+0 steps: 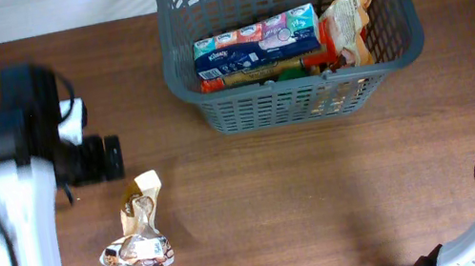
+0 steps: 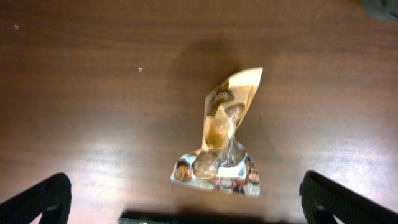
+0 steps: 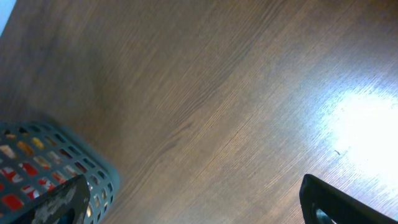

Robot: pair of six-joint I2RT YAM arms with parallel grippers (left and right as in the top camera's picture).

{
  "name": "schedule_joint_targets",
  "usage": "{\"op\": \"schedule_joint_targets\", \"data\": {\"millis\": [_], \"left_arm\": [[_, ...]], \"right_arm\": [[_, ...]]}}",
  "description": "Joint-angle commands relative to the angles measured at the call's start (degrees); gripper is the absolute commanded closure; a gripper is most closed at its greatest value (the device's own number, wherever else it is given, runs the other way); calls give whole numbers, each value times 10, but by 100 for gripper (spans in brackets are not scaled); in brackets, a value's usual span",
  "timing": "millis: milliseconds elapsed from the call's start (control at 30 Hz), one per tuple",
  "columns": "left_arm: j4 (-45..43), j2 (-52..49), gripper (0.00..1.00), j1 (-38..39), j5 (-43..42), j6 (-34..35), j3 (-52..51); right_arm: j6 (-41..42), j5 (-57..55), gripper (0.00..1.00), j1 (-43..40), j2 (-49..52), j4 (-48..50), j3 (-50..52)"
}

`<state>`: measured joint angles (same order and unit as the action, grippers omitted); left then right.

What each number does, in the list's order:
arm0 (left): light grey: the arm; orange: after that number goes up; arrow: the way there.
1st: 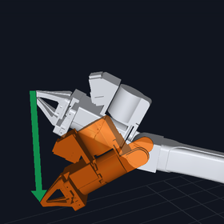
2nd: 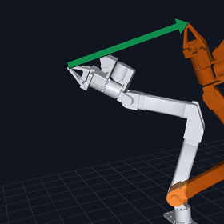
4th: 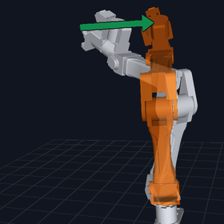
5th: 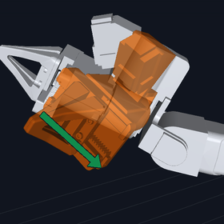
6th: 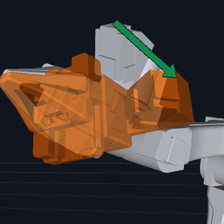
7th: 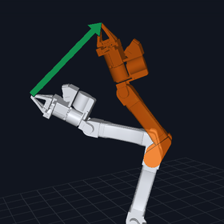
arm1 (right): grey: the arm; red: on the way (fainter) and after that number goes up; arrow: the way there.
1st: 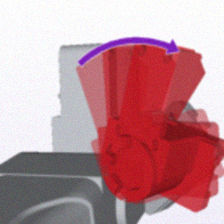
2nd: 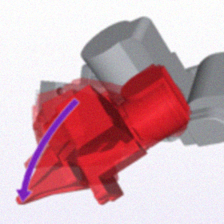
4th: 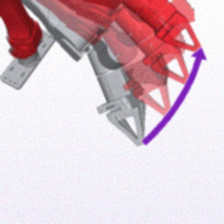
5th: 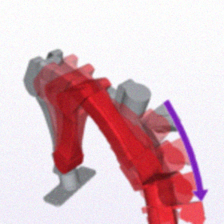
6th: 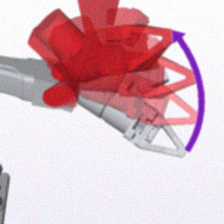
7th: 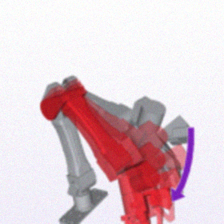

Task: Pack container
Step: 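Reach the left gripper to the beige snack wrapper and grasp it, then lift the wrapper over the basket and release it, left gripper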

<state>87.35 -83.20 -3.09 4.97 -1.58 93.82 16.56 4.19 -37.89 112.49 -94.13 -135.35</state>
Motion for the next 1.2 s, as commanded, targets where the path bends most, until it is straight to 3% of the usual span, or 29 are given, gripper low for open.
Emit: {"op": "schedule_joint_targets", "data": {"millis": [0,267,633,767,900,933,967,1033,1067,1167], "left_arm": [[-77,67,1,-9,2,8,-152],[-217,29,1,-9,-6,-6,-311],[-268,-129,0,-7,-18,-6,-318],[-263,-176,11,-7,-36,-6,-319],[-274,-203,27,-7,-35,-8,-319],[-278,-207,41,-7,-35,-14,-319],[-285,-210,69,-7,-36,-19,-319],[-294,-210,92,-7,-36,-19,-318],[-297,-210,98,-7,-37,-19,-318],[-290,-209,98,-7,-37,-19,-304]], "right_arm": [[4,1,1,0,2,0,4],[4,1,1,0,2,0,4],[4,1,1,0,2,0,4],[4,1,1,0,2,0,4],[4,1,1,0,2,0,4],[4,1,1,0,2,0,4],[4,1,1,0,2,0,4],[4,1,1,0,2,0,4],[4,1,1,0,2,0,4],[4,1,1,0,2,0,4]]}}
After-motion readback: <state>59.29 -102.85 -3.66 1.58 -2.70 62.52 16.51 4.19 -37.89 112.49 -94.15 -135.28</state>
